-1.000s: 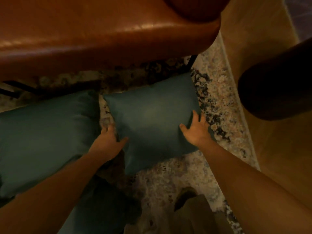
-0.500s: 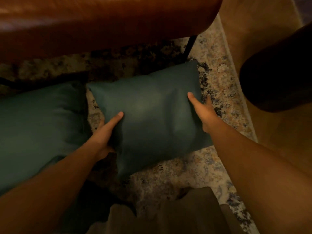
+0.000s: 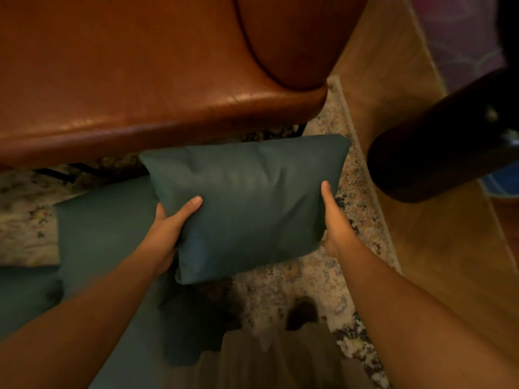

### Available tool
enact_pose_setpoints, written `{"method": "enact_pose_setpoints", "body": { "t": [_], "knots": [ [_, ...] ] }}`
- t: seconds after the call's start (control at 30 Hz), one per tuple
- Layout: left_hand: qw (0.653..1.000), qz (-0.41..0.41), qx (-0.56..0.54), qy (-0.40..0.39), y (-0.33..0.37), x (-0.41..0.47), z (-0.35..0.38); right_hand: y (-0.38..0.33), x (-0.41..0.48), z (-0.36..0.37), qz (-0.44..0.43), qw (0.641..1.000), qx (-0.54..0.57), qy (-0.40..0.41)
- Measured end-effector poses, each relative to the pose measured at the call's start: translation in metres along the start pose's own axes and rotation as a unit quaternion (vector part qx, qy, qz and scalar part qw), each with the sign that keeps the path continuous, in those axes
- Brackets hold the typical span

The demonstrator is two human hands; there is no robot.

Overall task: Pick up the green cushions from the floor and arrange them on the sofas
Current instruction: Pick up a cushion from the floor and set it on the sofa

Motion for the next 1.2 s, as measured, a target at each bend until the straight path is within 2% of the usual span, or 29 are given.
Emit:
{"method": "enact_pose_setpoints", "body": {
  "t": [0.47, 0.57, 0.67, 0.87, 1.03, 1.2],
  "knots": [
    [0.989, 0.134, 0.055, -0.021, 0.190, -0.191, -0.028, -0.099, -0.231, 0.042, -0.066, 0.995, 0.072, -0.032],
    [0.988, 0.135, 0.068, -0.021, 0.216, -0.229, -0.039, -0.110, -0.277, 0.047, -0.097, 0.992, 0.078, -0.003],
    [0.987, 0.145, 0.069, -0.012, 0.232, -0.267, -0.052, -0.122, -0.321, 0.049, -0.114, 0.989, 0.093, 0.021],
    [0.986, 0.164, 0.029, 0.005, 0.243, -0.332, -0.088, -0.137, -0.409, 0.064, -0.138, 0.988, 0.069, -0.023],
    [0.987, 0.161, -0.020, 0.002, 0.240, -0.377, -0.114, -0.156, -0.453, 0.078, -0.196, 0.978, 0.072, -0.007],
    [0.987, 0.160, -0.011, 0.017, 0.248, -0.406, -0.133, -0.162, -0.487, 0.080, -0.224, 0.974, 0.032, -0.001]
  ]
}}
Point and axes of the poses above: each hand's wrist, its own x-axis towards the middle knuckle, its own z-axis out of the palm, y = z × x, the point moved 2 cm from there along x, towards the middle knuckle, and after that the axes turned 4 degrees about -y, right-handed, at the moved point
